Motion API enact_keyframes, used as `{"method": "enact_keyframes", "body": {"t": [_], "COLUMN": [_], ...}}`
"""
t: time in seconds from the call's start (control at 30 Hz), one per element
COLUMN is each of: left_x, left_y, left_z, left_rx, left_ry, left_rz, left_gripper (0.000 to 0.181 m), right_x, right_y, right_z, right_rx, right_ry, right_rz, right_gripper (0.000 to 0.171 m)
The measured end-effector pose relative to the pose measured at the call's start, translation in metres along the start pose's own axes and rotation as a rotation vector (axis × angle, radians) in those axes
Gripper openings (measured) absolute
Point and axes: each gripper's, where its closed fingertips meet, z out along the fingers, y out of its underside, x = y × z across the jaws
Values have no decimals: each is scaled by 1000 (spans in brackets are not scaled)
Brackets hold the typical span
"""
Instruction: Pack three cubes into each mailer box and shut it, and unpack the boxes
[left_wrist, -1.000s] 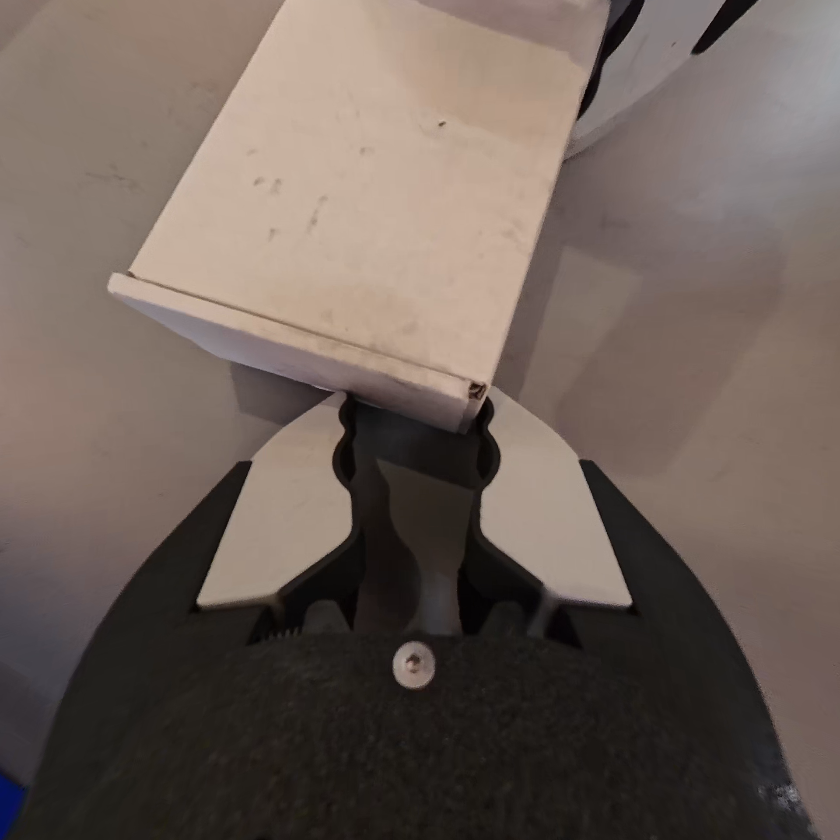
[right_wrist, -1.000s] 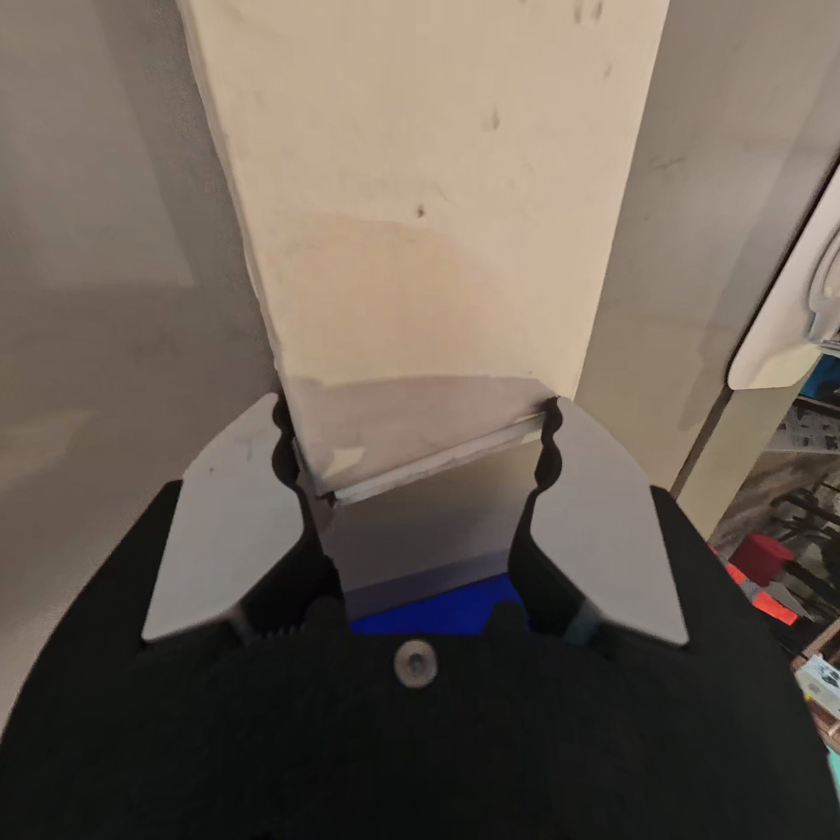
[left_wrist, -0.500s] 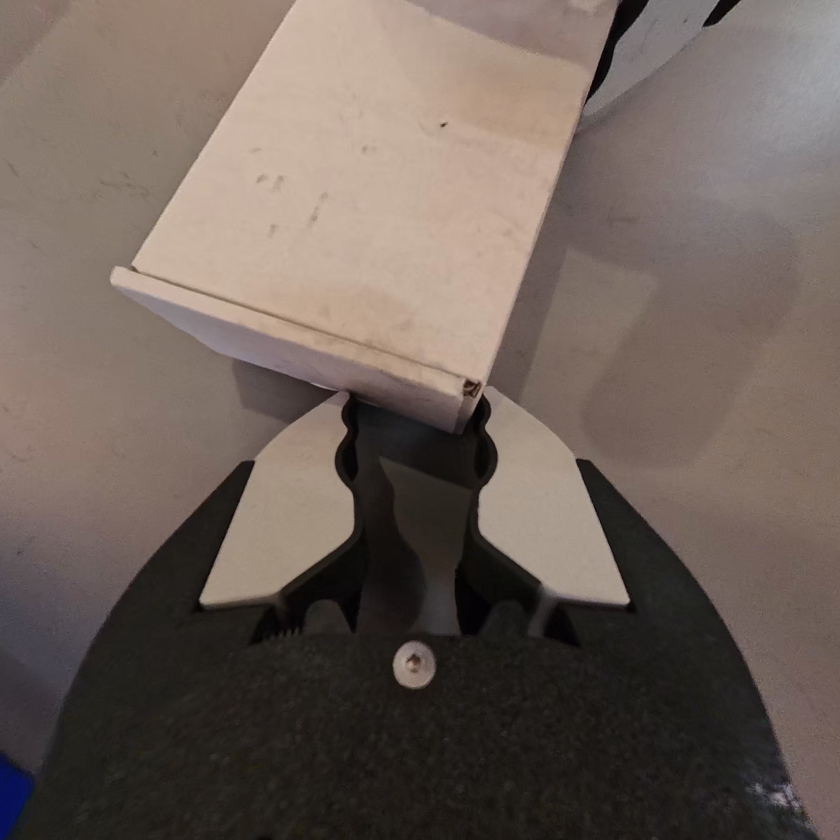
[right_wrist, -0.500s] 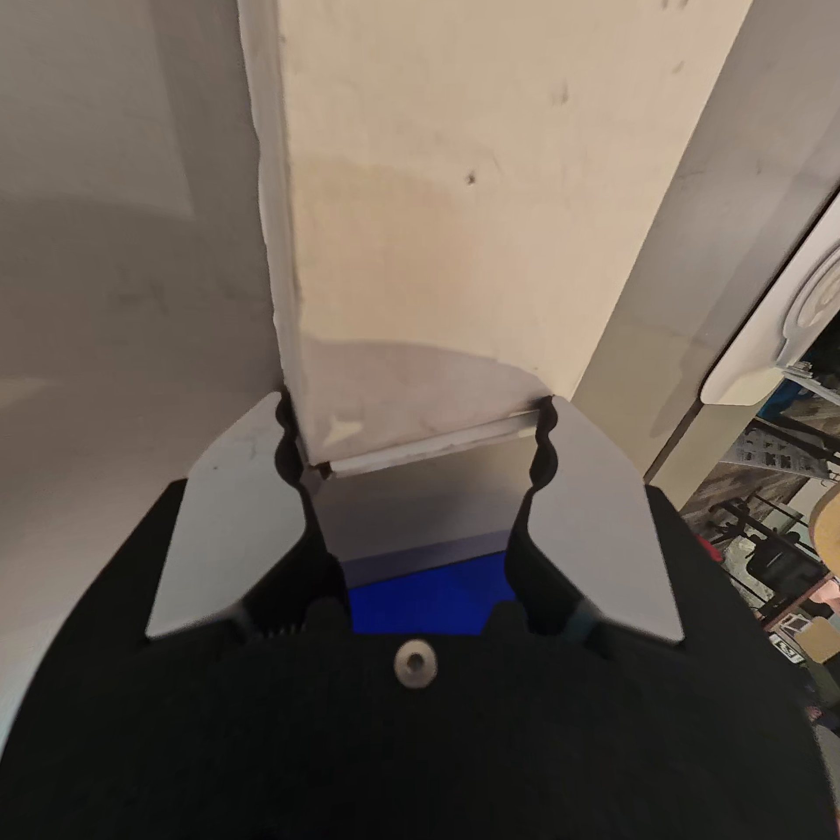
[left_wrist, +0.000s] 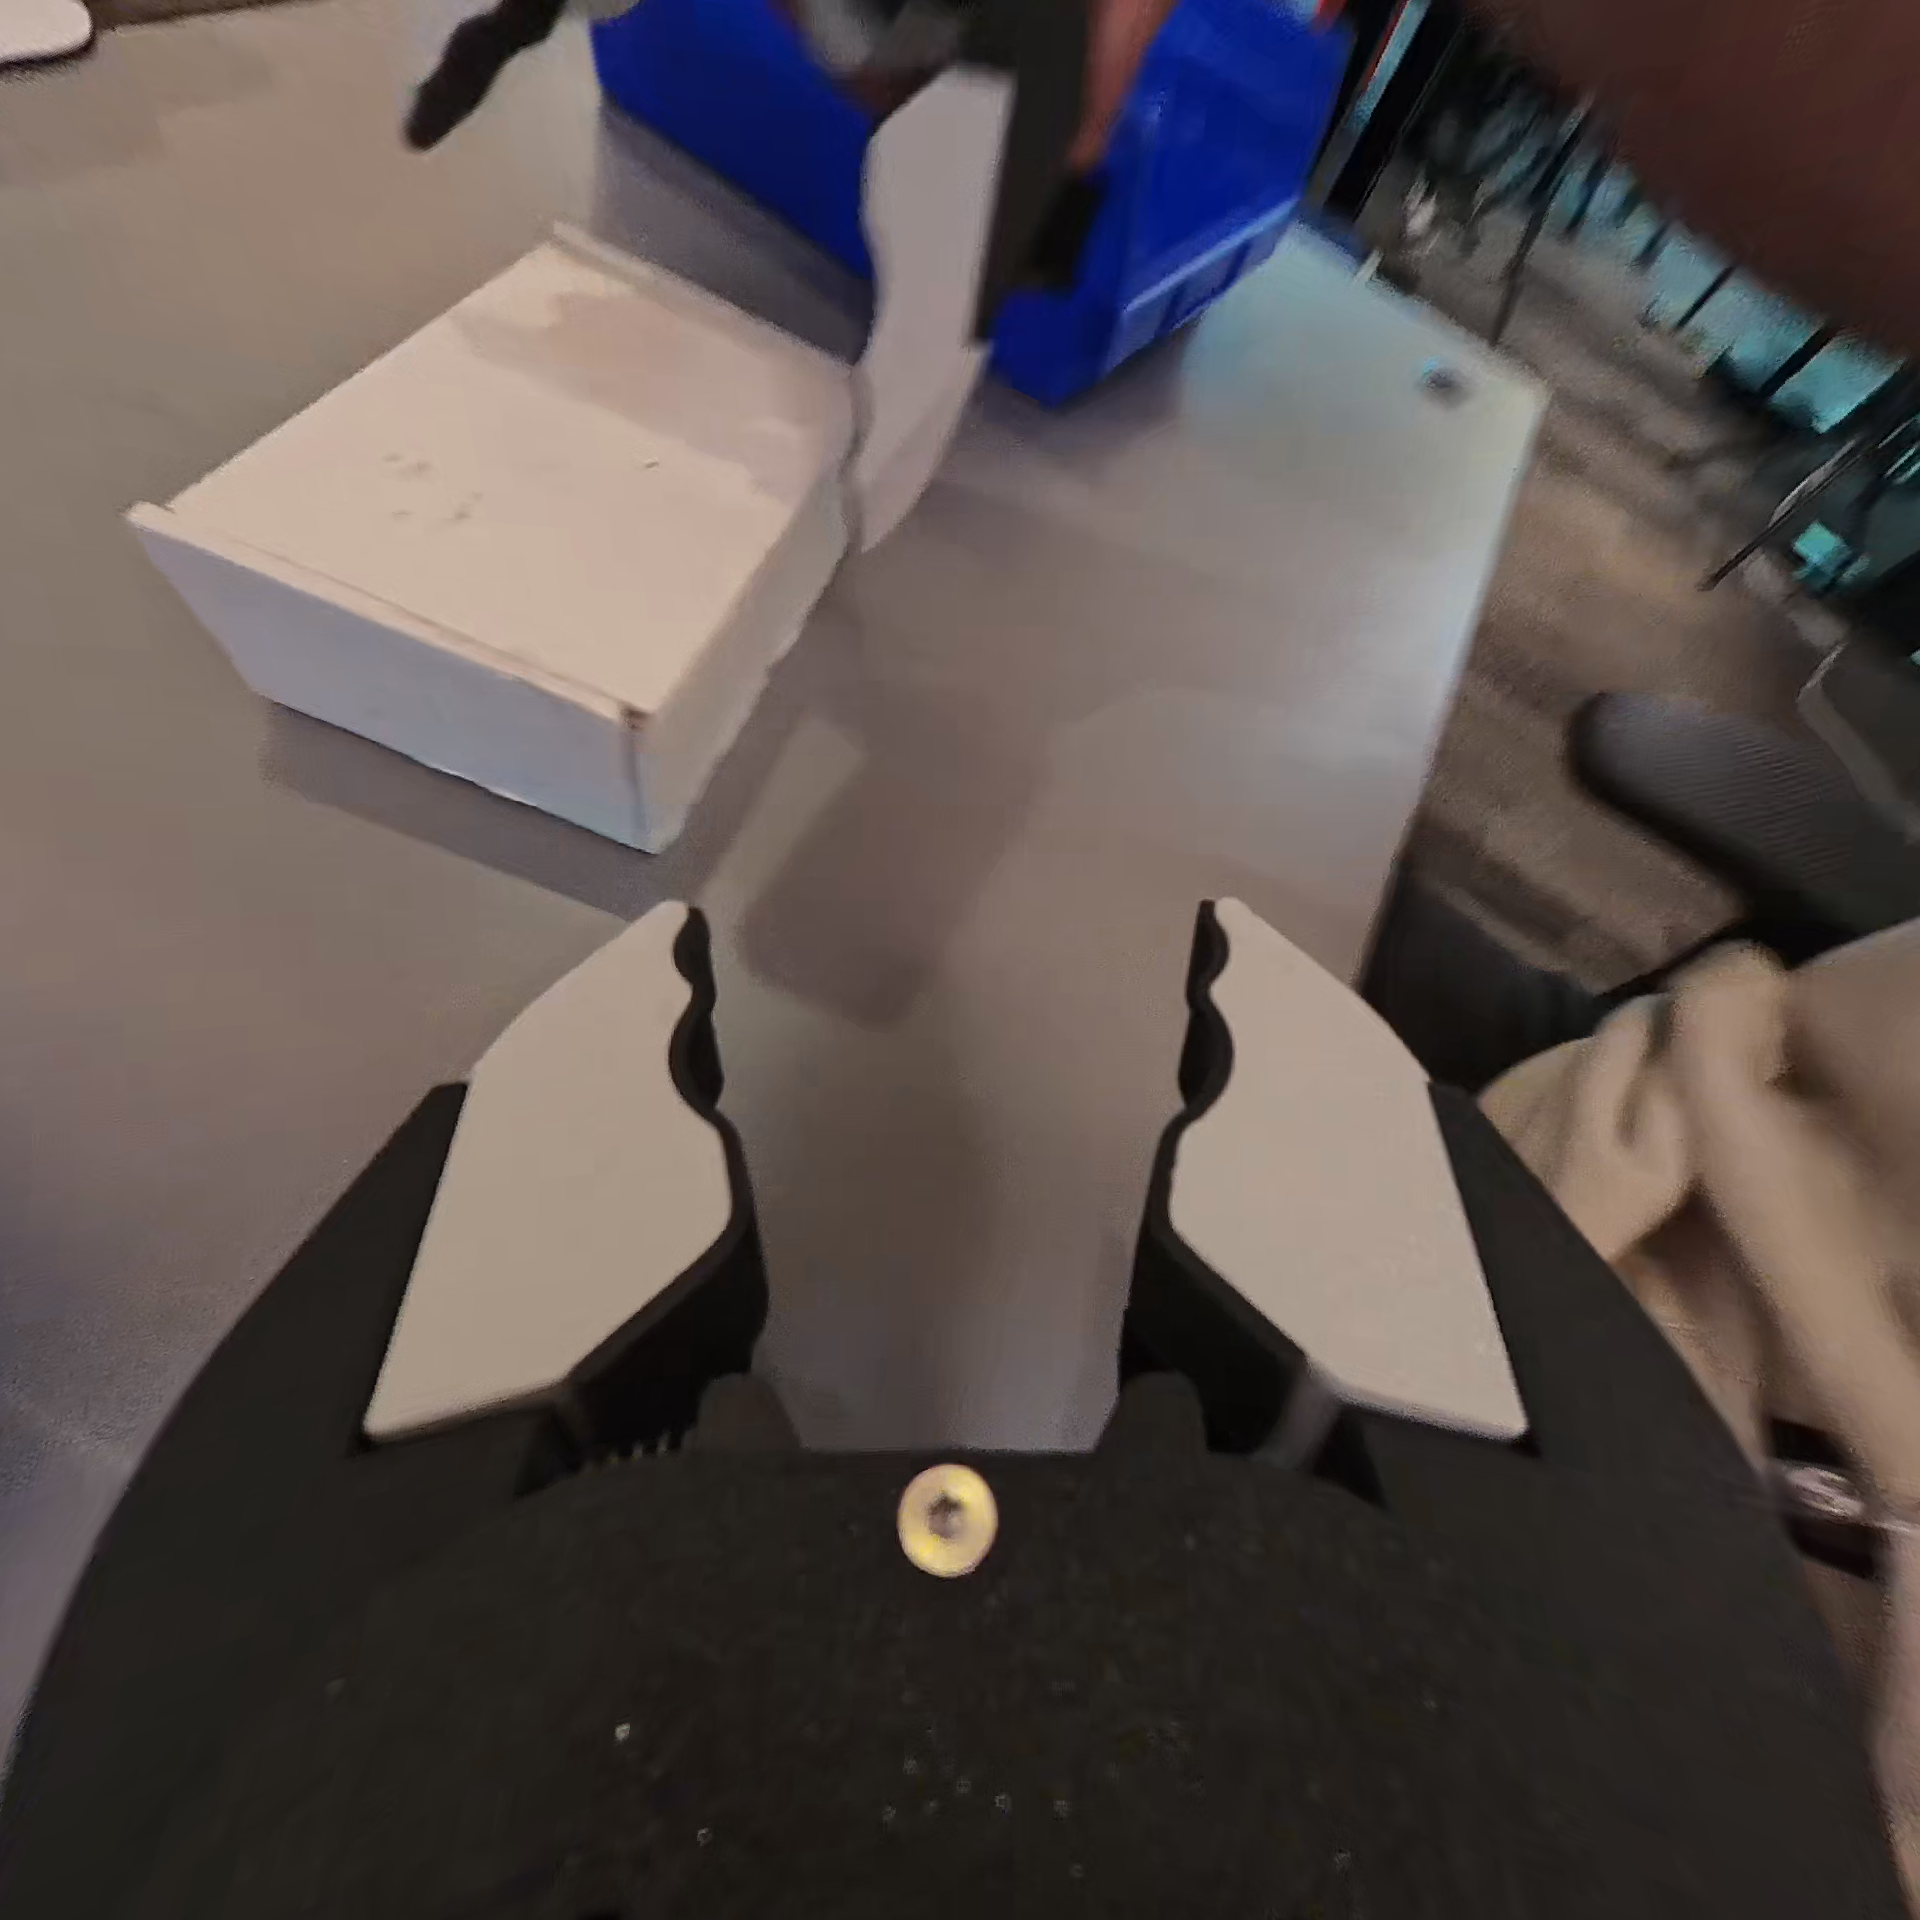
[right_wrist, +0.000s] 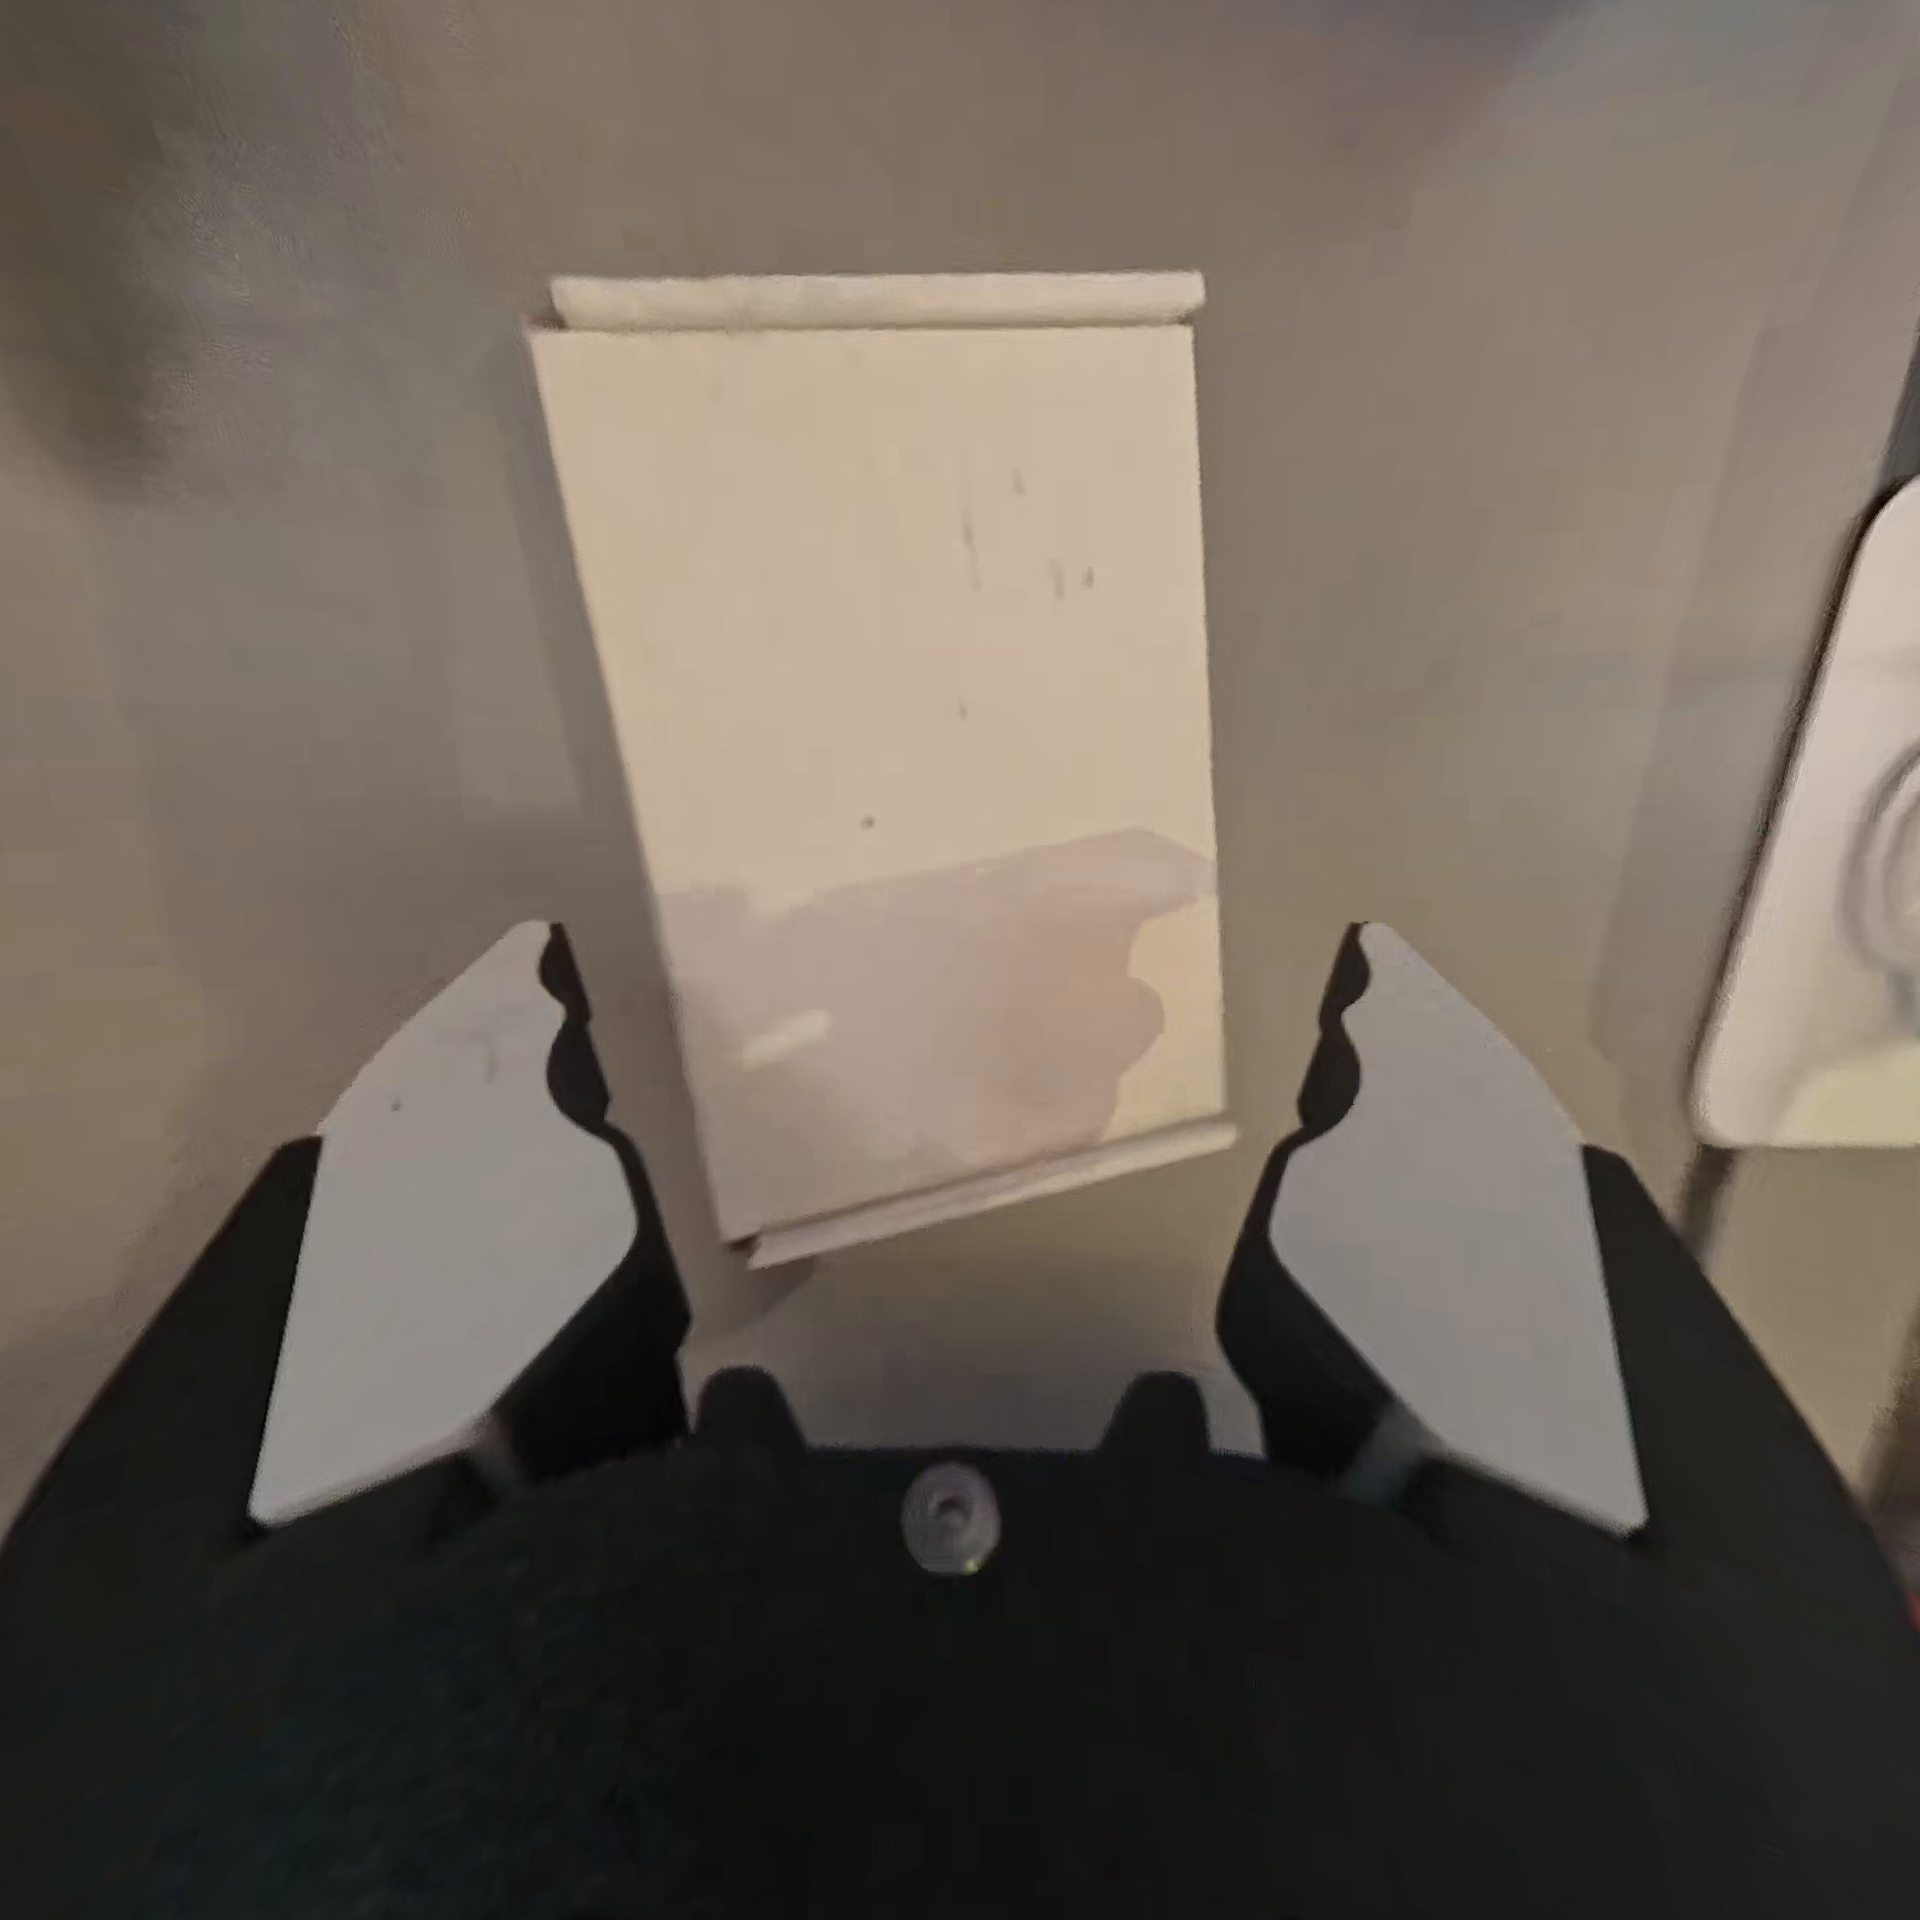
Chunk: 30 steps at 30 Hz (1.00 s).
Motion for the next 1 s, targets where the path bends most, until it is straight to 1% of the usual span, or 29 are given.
{"method": "enact_keyframes", "body": {"t": [0.03,0.07,0.17,0.23,0.3,0.43,0.47,0.53,0.6,0.63,0.7,0.77,0.83,0.9,0.97,1.0], "left_x": [11,20,34,37,40,41,40,38,39,38,35,31,28,28,29,29], "left_y": [3,10,40,53,57,71,74,76,72,70,68,67,67,66,64,62], "left_z": [-8,-14,-16,-13,-10,-9,-10,-12,-15,-16,-19,-20,-19,-16,-14,-12], "left_rx": [41,58,12,-40,-64,-124,-137,-145,-127,-117,-102,-97,-98,-95,-87,-81], "left_ry": [11,13,8,2,7,-11,-30,-52,-45,-44,-51,-56,-45,-20,5,18], "left_rz": [-19,-32,-54,-41,-15,28,42,54,45,38,29,14,-12,-38,-60,-70], "left_gripper": [85,85,85,85,85,80,82,78,77,77,75,74,72,72,71,71], "right_x": [4,5,-1,-11,-10,-9,-7,3,16,27,51,81,108,126,132,130], "right_y": [-1,0,-4,-8,-9,-7,-2,5,11,15,28,49,82,127,176,198], "right_z": [7,16,41,52,57,56,53,46,28,12,-33,-91,-148,-191,-211,-212], "right_rx": [-26,-63,-151,-191,-210,-245,-266,-275,-255,-252,-248,-243,-239,-260,-286,-294], "right_ry": [27,8,-114,-207,-201,-178,-156,-89,-27,16,111,218,305,357,349,326], "right_rz": [-68,-91,-82,-40,-90,-45,-56,-89,-78,-78,-80,-57,-9,49,125,154], "right_gripper": [129,129,146,146,146,146,145,145,145,144,144,144,143,144,144,144]}}
